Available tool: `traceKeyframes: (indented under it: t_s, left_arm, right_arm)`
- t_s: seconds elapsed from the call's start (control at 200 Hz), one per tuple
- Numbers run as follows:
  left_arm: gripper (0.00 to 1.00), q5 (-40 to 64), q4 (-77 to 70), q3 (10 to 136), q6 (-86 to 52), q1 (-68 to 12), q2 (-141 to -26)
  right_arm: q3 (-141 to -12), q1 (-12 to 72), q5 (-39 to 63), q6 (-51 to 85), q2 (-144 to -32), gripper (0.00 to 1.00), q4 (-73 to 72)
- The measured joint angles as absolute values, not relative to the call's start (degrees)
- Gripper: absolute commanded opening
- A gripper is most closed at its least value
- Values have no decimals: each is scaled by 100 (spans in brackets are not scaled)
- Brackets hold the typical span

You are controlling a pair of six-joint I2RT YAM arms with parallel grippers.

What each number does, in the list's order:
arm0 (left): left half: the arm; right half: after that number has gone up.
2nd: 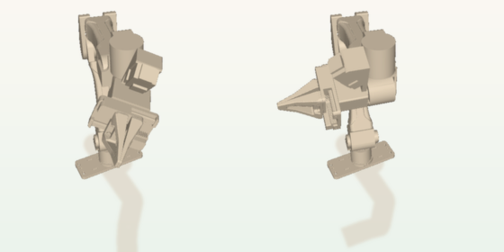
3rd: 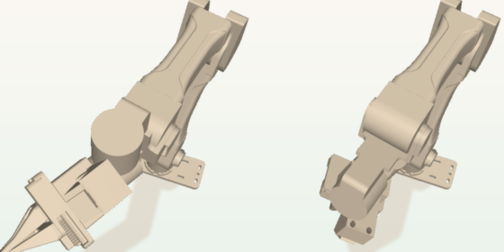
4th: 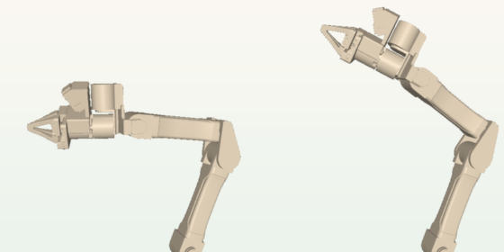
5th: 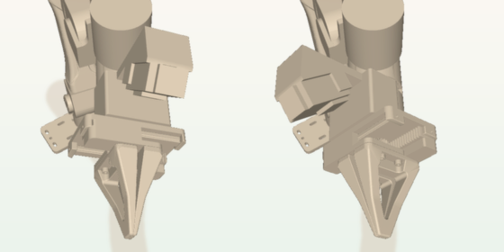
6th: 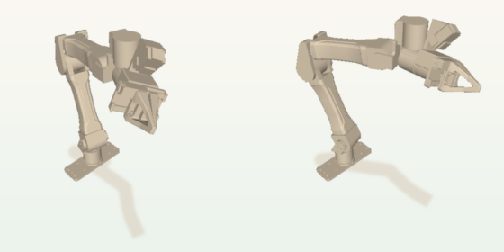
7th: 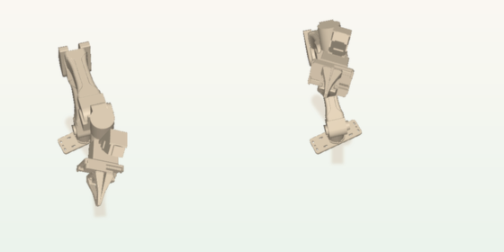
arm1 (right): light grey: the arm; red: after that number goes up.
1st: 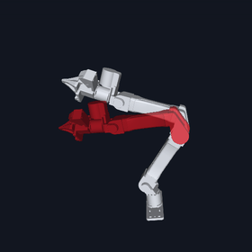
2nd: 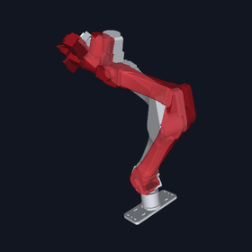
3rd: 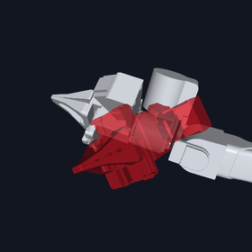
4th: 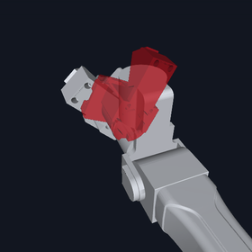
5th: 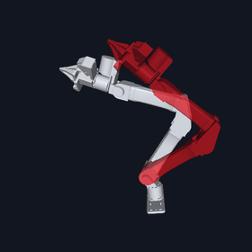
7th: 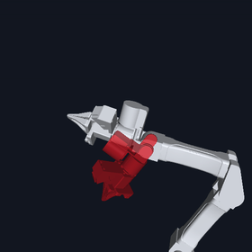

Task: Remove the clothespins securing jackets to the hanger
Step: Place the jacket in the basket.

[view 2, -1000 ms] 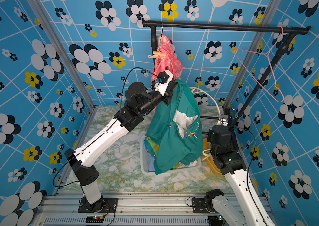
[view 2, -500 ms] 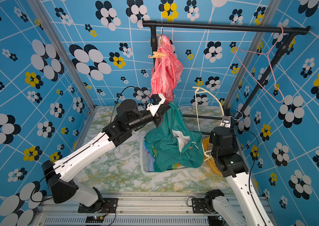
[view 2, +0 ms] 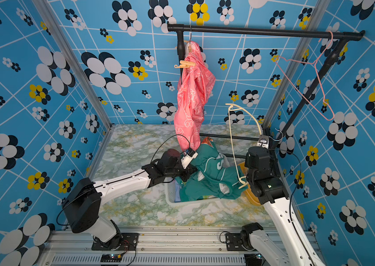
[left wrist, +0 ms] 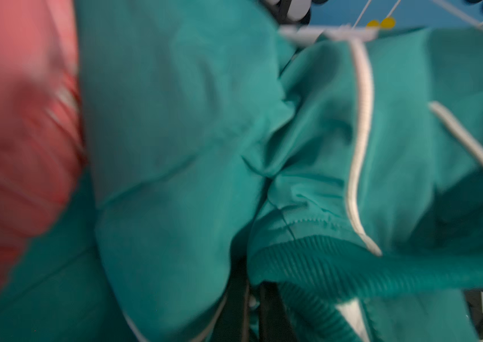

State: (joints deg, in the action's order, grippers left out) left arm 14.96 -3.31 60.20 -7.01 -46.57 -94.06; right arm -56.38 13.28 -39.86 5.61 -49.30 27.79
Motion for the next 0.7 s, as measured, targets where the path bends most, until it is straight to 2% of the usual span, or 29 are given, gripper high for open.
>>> traceKeyframes:
  t_s: [0.165,0.49,0.59,0.605,0.645,0.7]
  left_arm:
    - [0,854,-121,5988,-821,-4674,-10033]
    - [0,-495,167,6018,-731,-4757,-10079]
    - [40,-797,454,6016,-607,-4779,-9887]
    - [55,-814,517,6014,-572,-4777,-9824]
    - [78,-854,685,6010,-523,-4775,-9598]
    - [88,-810,886,6007,-467,-4770,-9142]
  right_arm:
    - [-5638,1328,-4023,561,-4805,0,2818]
    - [-5638,1328,-4047,585,-4746,0,2821]
    - [-5638,1328,-4049,587,-4746,0,2834]
    - [-5638,1328,-4049,587,-4746,0,2834]
    - [-5638,1326,-4049,593,-4746,0,2838]
    - [-5638,1323,-4049,607,-4746,0,2838]
